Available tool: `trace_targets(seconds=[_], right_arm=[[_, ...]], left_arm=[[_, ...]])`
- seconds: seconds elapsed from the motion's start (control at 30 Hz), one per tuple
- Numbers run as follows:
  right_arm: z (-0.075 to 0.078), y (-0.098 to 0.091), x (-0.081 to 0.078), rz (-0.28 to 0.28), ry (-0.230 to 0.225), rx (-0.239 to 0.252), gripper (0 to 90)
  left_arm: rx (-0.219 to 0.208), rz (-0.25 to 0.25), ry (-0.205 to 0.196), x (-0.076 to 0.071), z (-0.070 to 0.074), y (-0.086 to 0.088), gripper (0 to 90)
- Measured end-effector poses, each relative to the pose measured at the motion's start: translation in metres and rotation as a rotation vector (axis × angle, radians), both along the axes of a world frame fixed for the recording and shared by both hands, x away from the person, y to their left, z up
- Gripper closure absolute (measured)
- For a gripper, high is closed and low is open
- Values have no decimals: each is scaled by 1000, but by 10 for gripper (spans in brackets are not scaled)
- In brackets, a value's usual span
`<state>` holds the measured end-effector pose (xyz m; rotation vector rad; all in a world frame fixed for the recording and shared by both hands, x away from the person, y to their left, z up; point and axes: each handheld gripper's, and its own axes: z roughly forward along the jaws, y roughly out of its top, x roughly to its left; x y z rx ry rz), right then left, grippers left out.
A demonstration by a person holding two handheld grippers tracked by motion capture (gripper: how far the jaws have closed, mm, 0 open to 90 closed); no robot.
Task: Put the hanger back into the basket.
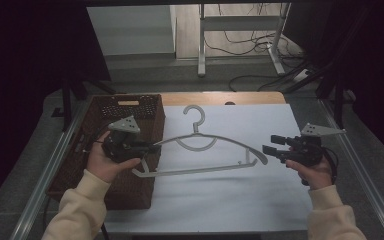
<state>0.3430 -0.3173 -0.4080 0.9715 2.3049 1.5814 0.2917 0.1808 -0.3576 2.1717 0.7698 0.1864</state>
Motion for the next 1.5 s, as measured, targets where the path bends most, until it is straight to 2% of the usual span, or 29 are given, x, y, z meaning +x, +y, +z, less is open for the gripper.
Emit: trace_targets(seconds=[0.2,0.37,0.67,1.0,1.5], right_arm=[[-4,-9,1,-30,12,12,372],[-7,-10,3,-34,21,7,370],[-13,-5,4,-35,32,-45,307],[-22,-1,4,-61,46,-116,257],[-28,-1,5,-78,67,-145,237]], left_arm=[[-36,27,-15,-3,3,12,810],[-58,59,-24,-4,4,21,809],[-82,114,-40,-9,4,42,809],[-137,184,-60,-18,5,72,809],[-184,276,-74,-28,1,105,809]])
